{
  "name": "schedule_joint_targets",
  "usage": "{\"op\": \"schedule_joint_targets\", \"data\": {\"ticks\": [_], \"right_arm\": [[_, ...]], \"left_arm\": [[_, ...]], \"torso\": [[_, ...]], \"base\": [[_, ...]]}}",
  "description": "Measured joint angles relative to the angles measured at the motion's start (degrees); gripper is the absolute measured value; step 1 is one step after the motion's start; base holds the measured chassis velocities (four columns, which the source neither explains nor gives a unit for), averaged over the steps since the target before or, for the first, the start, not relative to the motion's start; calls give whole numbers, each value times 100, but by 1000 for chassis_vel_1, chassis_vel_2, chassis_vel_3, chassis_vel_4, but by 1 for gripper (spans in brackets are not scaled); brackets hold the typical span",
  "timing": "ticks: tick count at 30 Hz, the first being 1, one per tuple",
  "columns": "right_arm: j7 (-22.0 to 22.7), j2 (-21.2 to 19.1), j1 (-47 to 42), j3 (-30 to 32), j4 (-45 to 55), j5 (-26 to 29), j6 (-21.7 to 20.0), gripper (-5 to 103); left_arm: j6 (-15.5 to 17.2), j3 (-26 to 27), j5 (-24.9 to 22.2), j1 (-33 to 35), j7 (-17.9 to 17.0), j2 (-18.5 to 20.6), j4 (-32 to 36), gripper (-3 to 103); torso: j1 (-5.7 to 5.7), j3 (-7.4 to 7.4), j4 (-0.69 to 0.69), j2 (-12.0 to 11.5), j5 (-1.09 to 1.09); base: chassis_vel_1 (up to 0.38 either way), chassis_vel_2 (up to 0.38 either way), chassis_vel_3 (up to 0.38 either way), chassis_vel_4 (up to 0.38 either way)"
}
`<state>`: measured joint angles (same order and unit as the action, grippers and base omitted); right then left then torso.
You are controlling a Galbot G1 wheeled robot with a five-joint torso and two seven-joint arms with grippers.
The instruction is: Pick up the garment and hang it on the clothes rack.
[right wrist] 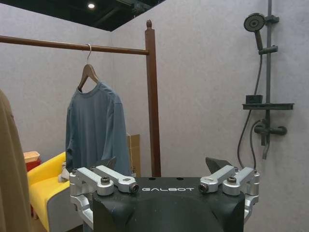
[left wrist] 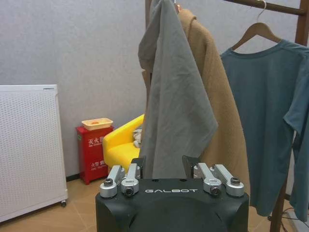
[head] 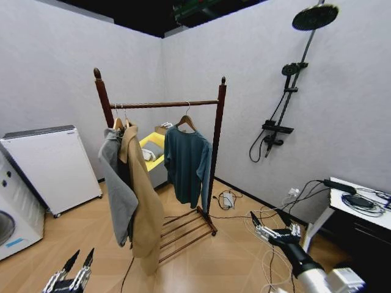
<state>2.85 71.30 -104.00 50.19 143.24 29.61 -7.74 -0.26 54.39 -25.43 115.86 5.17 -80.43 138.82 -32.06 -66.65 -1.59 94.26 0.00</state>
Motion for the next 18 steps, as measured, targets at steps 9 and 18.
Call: {"op": "schedule_joint_targets", "data": {"ticks": [9, 18], "right_arm": [[0, 0, -1, 0, 0, 0, 0, 100], [0, 0, -2, 0, 0, 0, 0, 100]], "left_arm": [[0, 0, 0, 0, 0, 0, 0, 46], [0, 0, 0, 0, 1, 0, 0, 46]], "torso": [[5, 3, 1, -3, 0], [6, 4, 1, -6, 0]], "base": [[-64, -89, -88, -77], [-120, -121, -104, -119]]}}
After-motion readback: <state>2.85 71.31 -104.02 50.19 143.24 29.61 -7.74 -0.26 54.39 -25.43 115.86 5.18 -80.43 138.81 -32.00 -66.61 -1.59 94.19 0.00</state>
